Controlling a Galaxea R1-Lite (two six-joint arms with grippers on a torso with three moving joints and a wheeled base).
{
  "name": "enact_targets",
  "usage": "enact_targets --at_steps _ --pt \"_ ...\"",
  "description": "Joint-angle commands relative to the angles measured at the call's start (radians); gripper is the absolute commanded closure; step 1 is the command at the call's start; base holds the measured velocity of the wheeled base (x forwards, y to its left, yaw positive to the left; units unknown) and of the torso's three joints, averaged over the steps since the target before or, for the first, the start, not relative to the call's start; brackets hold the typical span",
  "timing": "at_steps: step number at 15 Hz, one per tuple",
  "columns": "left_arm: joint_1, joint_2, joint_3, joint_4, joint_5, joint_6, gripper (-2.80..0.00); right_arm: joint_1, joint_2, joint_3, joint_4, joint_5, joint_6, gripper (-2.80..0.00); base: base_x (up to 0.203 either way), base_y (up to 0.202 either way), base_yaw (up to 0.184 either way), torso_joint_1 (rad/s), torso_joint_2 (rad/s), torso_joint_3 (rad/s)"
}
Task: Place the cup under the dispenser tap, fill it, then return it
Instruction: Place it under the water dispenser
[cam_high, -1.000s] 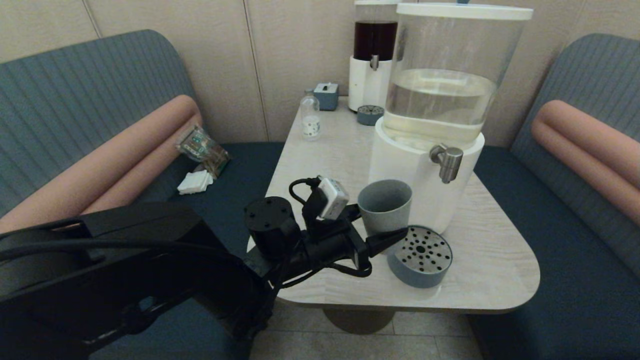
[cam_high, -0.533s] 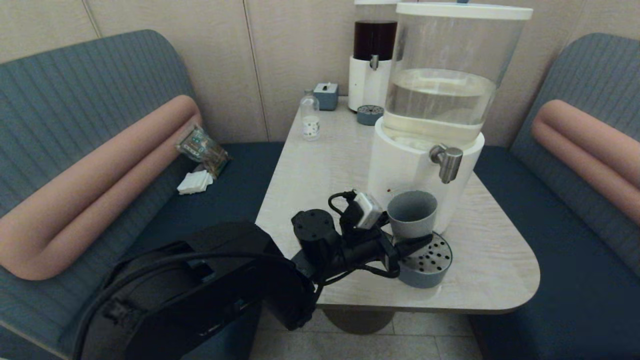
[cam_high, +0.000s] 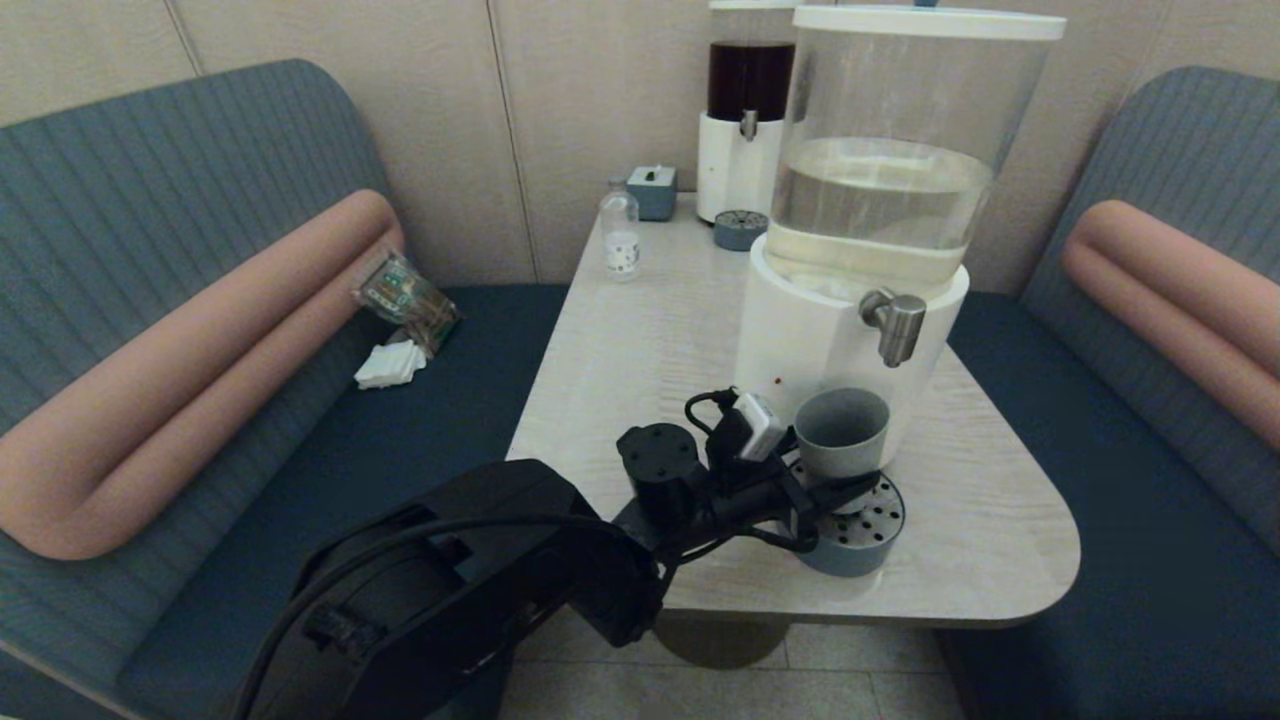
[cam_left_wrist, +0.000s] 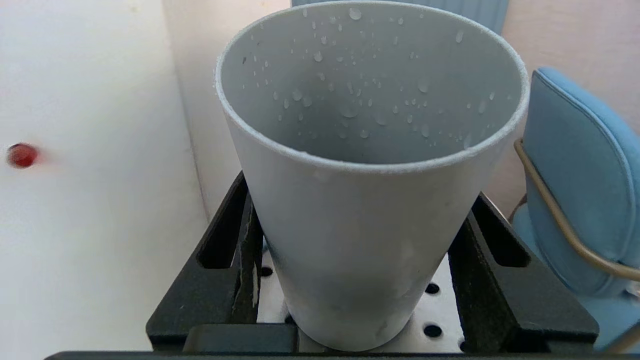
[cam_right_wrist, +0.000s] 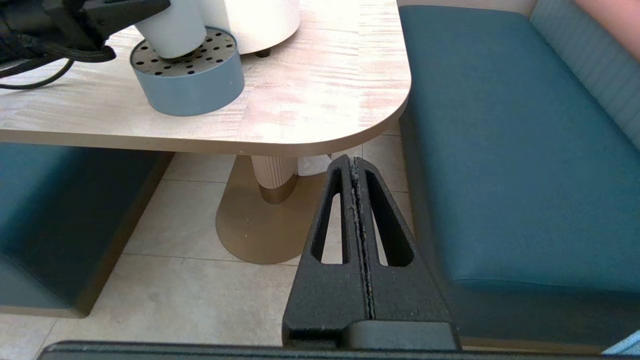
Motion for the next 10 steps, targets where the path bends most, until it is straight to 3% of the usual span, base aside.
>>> enact_targets --at_steps 1,7,8,10 --pt "0.001 0.028 -0.032 0.007 -0.003 0.0 0.0 0.0 -0.001 0.0 0.0 -0.001 0.0 0.0 0.0 0.0 0.0 0.0 0.0 0.0" --pt "0.001 0.059 -0.086 0.018 -0.003 0.0 0.0 0.0 -0.001 0.002 0.0 -0.009 0.006 0.0 0.0 0.0 0.0 0.0 0.0 0.0" --pt "0.001 0.063 -0.089 0.022 -0.003 0.001 -2.8 0.0 -0.001 0.001 0.0 -0.009 0.006 0.0 0.0 0.0 0.0 0.0 0.0 0.0" --pt "0.002 0.079 -0.127 0.024 -0.001 0.002 -2.8 0.0 -0.001 0.0 0.0 -0.009 0.006 0.0 0.0 0.0 0.0 0.0 0.0 0.0"
